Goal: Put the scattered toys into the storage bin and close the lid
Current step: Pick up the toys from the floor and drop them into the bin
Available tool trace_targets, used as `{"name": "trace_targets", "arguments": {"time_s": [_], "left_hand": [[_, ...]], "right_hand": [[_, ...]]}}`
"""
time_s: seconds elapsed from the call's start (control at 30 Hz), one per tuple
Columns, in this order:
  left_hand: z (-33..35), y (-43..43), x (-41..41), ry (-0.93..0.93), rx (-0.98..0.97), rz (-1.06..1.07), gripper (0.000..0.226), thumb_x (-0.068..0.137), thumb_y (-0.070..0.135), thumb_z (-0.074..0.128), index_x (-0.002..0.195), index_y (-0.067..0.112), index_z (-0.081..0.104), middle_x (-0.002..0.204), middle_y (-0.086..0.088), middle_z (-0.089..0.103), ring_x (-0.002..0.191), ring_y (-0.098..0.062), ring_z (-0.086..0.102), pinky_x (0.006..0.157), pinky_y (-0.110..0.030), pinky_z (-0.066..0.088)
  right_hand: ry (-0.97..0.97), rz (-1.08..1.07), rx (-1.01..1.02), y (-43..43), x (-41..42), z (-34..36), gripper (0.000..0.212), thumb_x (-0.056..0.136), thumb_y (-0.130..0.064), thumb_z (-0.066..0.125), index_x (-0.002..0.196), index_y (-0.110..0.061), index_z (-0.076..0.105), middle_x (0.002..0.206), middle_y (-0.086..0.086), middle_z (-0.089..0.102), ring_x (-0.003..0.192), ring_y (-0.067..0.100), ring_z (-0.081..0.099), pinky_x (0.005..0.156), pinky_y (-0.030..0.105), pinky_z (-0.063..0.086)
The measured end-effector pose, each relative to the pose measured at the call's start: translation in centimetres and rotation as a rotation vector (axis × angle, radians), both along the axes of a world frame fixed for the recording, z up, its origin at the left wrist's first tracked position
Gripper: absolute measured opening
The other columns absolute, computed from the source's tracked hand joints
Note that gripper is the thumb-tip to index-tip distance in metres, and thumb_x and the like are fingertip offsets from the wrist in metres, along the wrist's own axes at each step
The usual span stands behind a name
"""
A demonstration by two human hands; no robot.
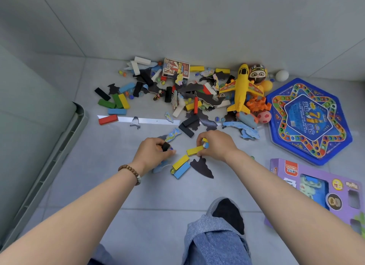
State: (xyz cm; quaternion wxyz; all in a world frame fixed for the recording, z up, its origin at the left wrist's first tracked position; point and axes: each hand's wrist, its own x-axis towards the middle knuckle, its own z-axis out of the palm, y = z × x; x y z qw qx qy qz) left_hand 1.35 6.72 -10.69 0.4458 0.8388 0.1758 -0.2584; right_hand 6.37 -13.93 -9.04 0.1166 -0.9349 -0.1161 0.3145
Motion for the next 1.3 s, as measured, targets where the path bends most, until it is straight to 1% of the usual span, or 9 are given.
{"name": "trace_targets", "arguments": {"time_s": [0.2, 0.37, 0.63, 0.83, 0.93, 1.0, 1.07, 1.13, 1.3], "left_hand": [[4.5, 0.8, 1.1, 0.015, -0.260, 0.270, 0.023, 0.080, 0.030, 0.073, 0.092, 0.011, 0.069, 0.075, -0.008, 0.067, 0.062, -0.013, 0.060, 0.047, -0.013, 0.047], [13.8, 3.3, 3.8, -0.082, -0.297, 0.309, 0.026, 0.081, 0.042, 0.069, 0.077, 0.017, 0.065, 0.067, 0.001, 0.065, 0.054, -0.007, 0.057, 0.054, -0.017, 0.049], [31.0, 16.3, -0.6, -0.369, -0.325, 0.474, 0.022, 0.087, 0.030, 0.064, 0.088, 0.009, 0.068, 0.072, 0.000, 0.064, 0.055, -0.004, 0.064, 0.048, -0.014, 0.049], [31.1, 29.4, -8.9, -0.376, -0.283, 0.849, 0.016, 0.089, 0.022, 0.063, 0.088, 0.007, 0.067, 0.076, -0.007, 0.066, 0.052, -0.005, 0.064, 0.050, -0.016, 0.053], [28.2, 34.3, -12.1, -0.298, -0.302, 1.008, 0.024, 0.090, 0.024, 0.062, 0.100, 0.003, 0.068, 0.081, -0.010, 0.061, 0.059, -0.013, 0.058, 0.067, -0.026, 0.055], [26.9, 36.2, -13.3, -0.271, -0.306, 1.091, 0.027, 0.092, 0.025, 0.058, 0.112, 0.007, 0.063, 0.082, -0.007, 0.059, 0.067, -0.016, 0.053, 0.069, -0.030, 0.049], [26.2, 37.2, -14.0, -0.253, -0.255, 1.109, 0.032, 0.095, 0.030, 0.054, 0.123, 0.015, 0.056, 0.106, -0.004, 0.060, 0.096, -0.021, 0.057, 0.087, -0.036, 0.048], [26.1, 37.8, -14.2, -0.263, -0.128, 1.069, 0.035, 0.095, 0.033, 0.052, 0.126, 0.016, 0.055, 0.128, -0.002, 0.055, 0.120, -0.020, 0.050, 0.105, -0.040, 0.039], [27.8, 36.4, -12.0, -0.369, 0.043, 0.901, 0.037, 0.095, 0.029, 0.053, 0.128, 0.012, 0.056, 0.131, -0.003, 0.055, 0.111, -0.013, 0.050, 0.095, -0.026, 0.039]], "right_hand": [[0.116, -0.531, 0.483, -1.2, 0.0, 2.8, 0.020, 0.075, -0.034, 0.077, 0.082, -0.019, 0.068, 0.082, -0.002, 0.067, 0.069, 0.007, 0.059, 0.061, 0.021, 0.044], [0.294, -0.821, 0.899, 2.0, 0.8, 11.2, 0.018, 0.081, -0.029, 0.071, 0.090, -0.014, 0.066, 0.065, 0.000, 0.058, 0.043, 0.011, 0.033, 0.044, 0.023, 0.024], [0.420, -0.470, 1.200, 18.9, 0.6, 27.6, 0.014, 0.089, -0.029, 0.060, 0.081, -0.018, 0.064, 0.063, -0.007, 0.057, 0.035, 0.005, 0.031, 0.037, 0.014, 0.025], [0.583, -0.311, 1.070, 35.3, -3.9, 30.1, 0.015, 0.088, -0.031, 0.063, 0.080, -0.019, 0.065, 0.066, -0.006, 0.061, 0.038, 0.005, 0.034, 0.040, 0.015, 0.026], [0.636, -0.363, 0.931, 40.7, -5.4, 27.9, 0.021, 0.086, -0.035, 0.064, 0.089, -0.015, 0.064, 0.087, 0.001, 0.066, 0.053, 0.012, 0.047, 0.052, 0.021, 0.038], [0.712, -0.425, 0.906, 42.7, -5.7, 26.5, 0.041, 0.087, -0.045, 0.060, 0.116, -0.015, 0.058, 0.119, 0.001, 0.059, 0.094, 0.019, 0.062, 0.084, 0.033, 0.051], [0.743, -0.478, 0.911, 43.2, -5.5, 25.8, 0.055, 0.091, -0.047, 0.053, 0.137, -0.018, 0.042, 0.143, -0.004, 0.040, 0.132, 0.019, 0.041, 0.109, 0.039, 0.036], [0.709, -0.467, 0.914, 42.7, -5.0, 25.9, 0.057, 0.094, -0.048, 0.047, 0.144, -0.024, 0.033, 0.152, -0.005, 0.028, 0.141, 0.018, 0.025, 0.115, 0.039, 0.026], [0.470, -0.283, 0.918, 38.9, -2.7, 27.7, 0.045, 0.094, -0.044, 0.049, 0.135, -0.026, 0.045, 0.146, -0.008, 0.038, 0.135, 0.015, 0.035, 0.111, 0.035, 0.032]]}}
